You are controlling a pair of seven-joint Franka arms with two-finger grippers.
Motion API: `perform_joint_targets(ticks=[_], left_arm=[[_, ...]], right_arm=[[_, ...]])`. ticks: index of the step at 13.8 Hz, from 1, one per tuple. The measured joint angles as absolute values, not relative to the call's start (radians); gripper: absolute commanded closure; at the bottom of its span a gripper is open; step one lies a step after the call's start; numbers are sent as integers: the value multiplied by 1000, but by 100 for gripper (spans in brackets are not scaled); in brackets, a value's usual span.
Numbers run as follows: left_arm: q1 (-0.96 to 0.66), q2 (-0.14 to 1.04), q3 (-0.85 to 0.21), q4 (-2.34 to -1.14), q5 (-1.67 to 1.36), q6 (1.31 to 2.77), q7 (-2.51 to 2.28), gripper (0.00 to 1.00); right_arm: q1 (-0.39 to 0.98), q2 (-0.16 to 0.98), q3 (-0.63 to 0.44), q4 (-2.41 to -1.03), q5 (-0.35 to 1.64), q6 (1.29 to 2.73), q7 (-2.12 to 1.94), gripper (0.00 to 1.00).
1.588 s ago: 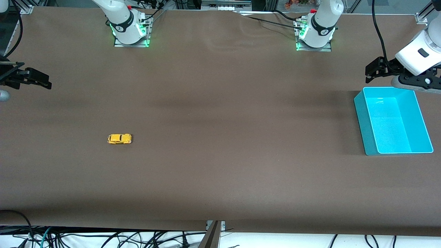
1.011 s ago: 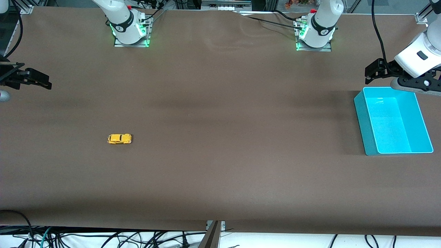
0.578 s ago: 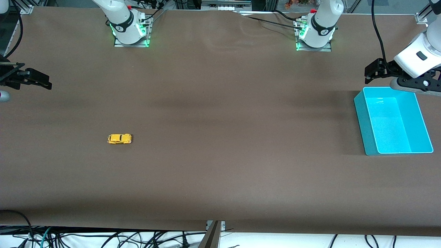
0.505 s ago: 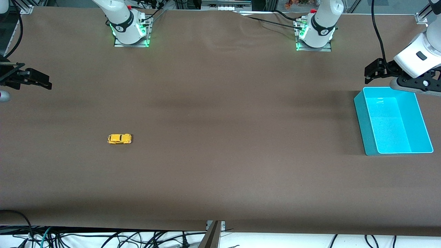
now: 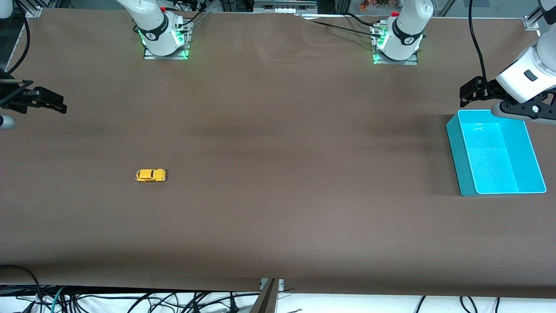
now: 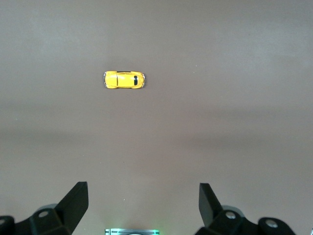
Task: Wind and store yellow beetle car
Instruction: 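Lower the open right gripper over the yellow beetle car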
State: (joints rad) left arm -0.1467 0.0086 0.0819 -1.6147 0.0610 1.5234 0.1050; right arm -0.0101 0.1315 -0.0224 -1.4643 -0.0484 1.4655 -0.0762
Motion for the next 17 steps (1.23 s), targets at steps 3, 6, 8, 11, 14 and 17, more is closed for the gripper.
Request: perform_joint_targets(ticks=[3,6,8,11,14,17], left_arm=[[-147,9,80,-1614,61,1523,105,0],[-148,9,74,-1614,61,1522,105,0],[-151,9,73,-1612,61,1522,104,0],[-151,9,73,-1612,61,1511,104,0],[-159,11,73,-1609,61,1511,104,0],[-162,16,73,-1597,61,1510,103,0]], right_arm=[[-5,173,-15,-1465,-48,1466,-76,0],[-4,219,-14,-1469,-47,1465,-89,0],[4,265,-13,-1472,-45,1472,-197,0],[19,344,-11,-1475,-41,1544,-445,0],[20,425,-11,-1481,-33,1638,-691,0],[19,506,-11,-1503,-31,1777,-923,0]])
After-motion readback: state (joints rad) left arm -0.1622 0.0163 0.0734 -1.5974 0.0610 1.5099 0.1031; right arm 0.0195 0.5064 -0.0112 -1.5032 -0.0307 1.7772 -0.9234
